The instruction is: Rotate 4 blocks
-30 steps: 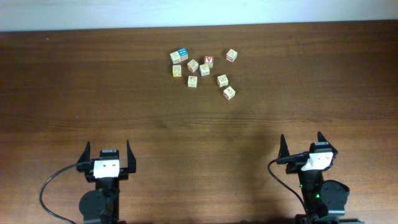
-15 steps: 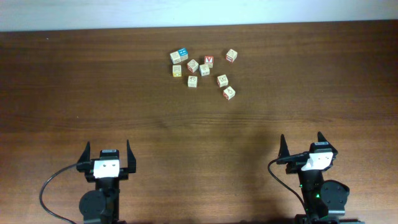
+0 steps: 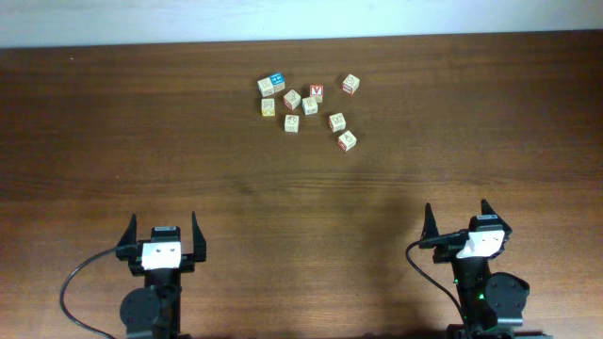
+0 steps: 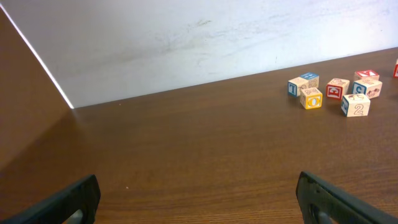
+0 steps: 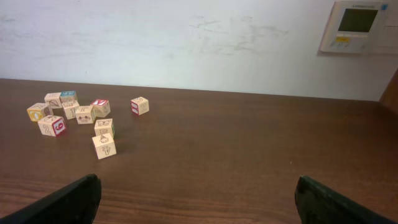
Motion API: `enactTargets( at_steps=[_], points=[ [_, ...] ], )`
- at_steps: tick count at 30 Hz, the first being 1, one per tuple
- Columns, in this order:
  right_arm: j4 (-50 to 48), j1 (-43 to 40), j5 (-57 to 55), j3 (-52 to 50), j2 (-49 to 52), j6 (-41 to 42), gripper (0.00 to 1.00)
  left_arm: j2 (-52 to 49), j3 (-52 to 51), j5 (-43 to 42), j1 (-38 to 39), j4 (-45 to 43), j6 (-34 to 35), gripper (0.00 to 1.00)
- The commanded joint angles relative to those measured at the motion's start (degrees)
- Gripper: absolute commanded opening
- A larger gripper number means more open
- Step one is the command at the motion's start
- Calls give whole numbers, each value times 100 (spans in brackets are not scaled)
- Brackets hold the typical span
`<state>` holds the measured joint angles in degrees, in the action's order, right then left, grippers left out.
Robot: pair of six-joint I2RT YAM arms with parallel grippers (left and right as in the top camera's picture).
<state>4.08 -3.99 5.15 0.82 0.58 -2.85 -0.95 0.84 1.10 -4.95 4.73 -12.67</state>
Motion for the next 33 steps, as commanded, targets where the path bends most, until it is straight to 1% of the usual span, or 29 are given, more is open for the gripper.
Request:
enactTargets(
  at_steps=[1,16,17,18,21,22,25,27,28,29,31,33],
  points=[
    [2,-22,-50,-50,-37,9,99,55,-33,20,-4,4,-70,99],
    [2,-22,-52,-50,-37,9,99,55,-33,17,-4,4,-70,99],
    [0,-22,-70,-50,-37,9,99,55,-31,-52,-4,7,-66,99],
    [-70,-22,4,-50,-37,11,99,55,-31,-308,-4,-22,-68,99],
    [-627,-22,481,-48,-37,11,99,55,-31,-894,-11,-168,-68,99],
    [-758,-22,527,-42,-37,31,99,55,-24,-938,-9,-254,-68,99],
    [-778,-22,1167,234,0,28,98,-28,162,-1217,-11,-367,-70,99],
    [-776,-22,1467,570,179,28,99,-400,535,-1687,-9,-361,-70,99],
    [-776,-22,1554,710,291,28,98,-627,704,-1705,-9,-363,-70,99],
    [-730,-22,1703,990,557,26,99,-981,966,-1705,-9,-361,-70,99],
    [-560,-22,1910,1447,1080,26,99,-1926,1683,-2026,-11,-350,-74,99],
    [-339,-22,2181,2103,1814,26,98,-2844,2439,-2249,-9,-138,-72,99]
  ],
)
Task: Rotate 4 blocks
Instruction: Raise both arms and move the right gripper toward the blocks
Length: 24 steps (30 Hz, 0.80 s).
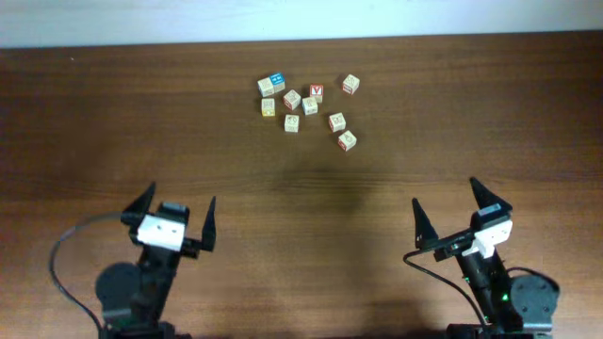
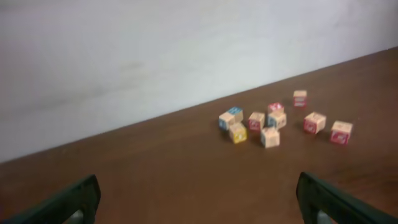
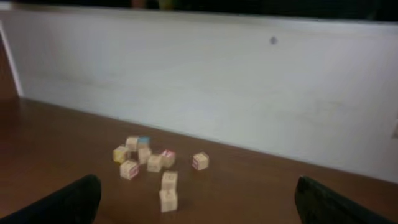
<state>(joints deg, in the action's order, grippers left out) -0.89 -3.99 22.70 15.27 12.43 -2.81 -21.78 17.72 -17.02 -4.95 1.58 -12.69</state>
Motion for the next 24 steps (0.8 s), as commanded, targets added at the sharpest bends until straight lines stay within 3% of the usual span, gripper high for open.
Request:
enactTargets(
  at_steps=[1,5,10,15,17,24],
  points=[
    [273,-22,505,920,911,22,98,-1248,1174,-472,-9,387,-70,99],
    [855,-22,772,1963,2109,22,98,-2898,2785,-560,-9,1410,-74,99],
    [2321,-15,890,3722,3952,22,98,-5021,5042,-789,-9,3217,-120,99],
    [4028,20,881,5619,5812,-35,98,-6240,6655,-785,-9,4769,-420,99],
    [4360,74,868,6153,6432,-142,98,-6356,6719,-780,-9,4798,-415,99],
    [3921,354,1047,6201,7652,-140,96,-6371,6719,-719,-9,5062,-411,99]
  ],
)
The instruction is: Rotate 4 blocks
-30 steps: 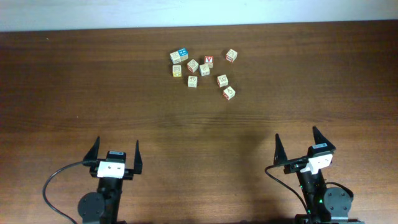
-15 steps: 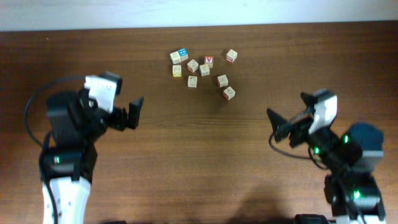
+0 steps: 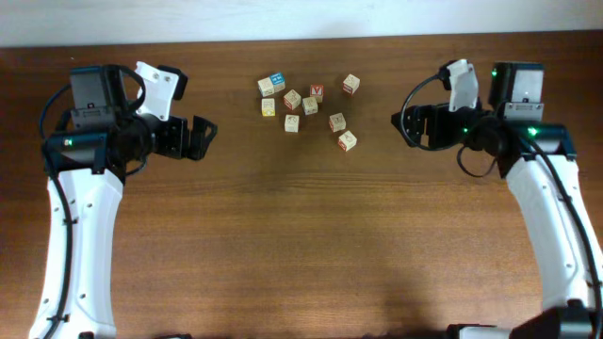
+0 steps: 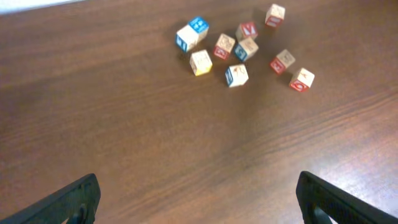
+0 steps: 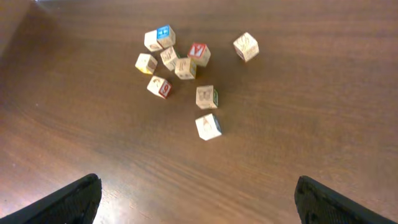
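Note:
Several small wooden letter blocks (image 3: pixel 306 104) lie in a loose cluster at the far middle of the table. One has a blue top (image 3: pixel 276 81), one stands apart at the far right (image 3: pixel 350 84), one lies nearest the front (image 3: pixel 347 141). My left gripper (image 3: pixel 198 139) hangs open to the left of the cluster, holding nothing. My right gripper (image 3: pixel 403 121) hangs open to the right of it, also holding nothing. The left wrist view looks down on the blocks (image 4: pixel 239 53) beyond the wide left gripper (image 4: pixel 199 199). The right wrist view shows the blocks (image 5: pixel 186 68) beyond the right gripper (image 5: pixel 199 196).
The brown wooden table (image 3: pixel 301 245) carries only the blocks. A white wall runs along the table's far edge (image 3: pixel 301 19).
Both arms stood low by the table's front edge, wrist cameras facing the wall. Now they reach out and up, grippers either side of the blocks, cameras looking down. The blocks have not moved.
At first both arms sat folded at the front edge with open grippers level over the table. Then they had risen a little, jaws wide. Now they flank the block cluster from left and right, still open and apart from every block.

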Motion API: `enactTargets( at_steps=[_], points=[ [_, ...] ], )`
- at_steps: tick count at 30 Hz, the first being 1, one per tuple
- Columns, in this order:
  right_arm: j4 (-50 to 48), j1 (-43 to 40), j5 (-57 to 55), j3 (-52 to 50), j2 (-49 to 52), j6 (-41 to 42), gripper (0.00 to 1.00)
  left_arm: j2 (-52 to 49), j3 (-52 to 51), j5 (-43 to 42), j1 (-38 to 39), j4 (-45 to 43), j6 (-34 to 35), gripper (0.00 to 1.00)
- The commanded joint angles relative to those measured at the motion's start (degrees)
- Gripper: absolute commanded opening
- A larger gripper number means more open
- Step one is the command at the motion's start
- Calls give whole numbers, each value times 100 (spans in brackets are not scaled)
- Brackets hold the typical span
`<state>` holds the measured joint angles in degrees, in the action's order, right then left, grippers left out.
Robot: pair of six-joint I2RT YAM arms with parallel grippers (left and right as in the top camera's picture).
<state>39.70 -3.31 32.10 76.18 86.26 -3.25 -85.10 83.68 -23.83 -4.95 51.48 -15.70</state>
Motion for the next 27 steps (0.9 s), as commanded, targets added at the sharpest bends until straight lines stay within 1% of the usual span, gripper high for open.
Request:
enactTargets(
  at_steps=[1,2,3,5,7,11,12,15,20,22,24,26,27],
  points=[
    [-188,507,-245,111,407,-83,95,-39,120,-37,-9,74,-109,99],
    [-229,789,-791,125,535,-72,94,-42,118,-37,-9,72,-109,99],
    [-297,1075,-1425,140,660,125,93,-39,118,-37,-9,66,-109,99],
    [-535,1534,-2269,142,892,380,92,-42,118,-37,-9,68,-109,99],
    [-828,1867,-2568,142,1235,415,90,-42,118,-37,-9,68,-109,99],
    [-1362,2068,-2662,142,2155,280,87,-42,118,-37,-9,68,-109,99],
    [-1569,2065,-2660,142,2505,61,86,-39,118,-37,-9,68,-109,99],
    [-1897,2065,-2660,142,2935,-107,86,-39,118,-37,-9,68,-109,99],
    [-2083,2065,-2658,140,3145,-107,86,-42,118,-37,-9,68,-109,99],
    [-2133,2068,-2634,140,3224,-105,85,-42,118,-37,-9,68,-109,99],
    [-2155,2065,-2636,140,3287,-105,82,-39,118,-37,-9,68,-109,99],
    [-2164,2065,-2636,140,3307,-105,76,-42,118,-37,-9,68,-109,99],
    [-2162,2068,-2636,140,3309,-103,66,-42,118,-37,-9,68,-109,99]
  ],
)
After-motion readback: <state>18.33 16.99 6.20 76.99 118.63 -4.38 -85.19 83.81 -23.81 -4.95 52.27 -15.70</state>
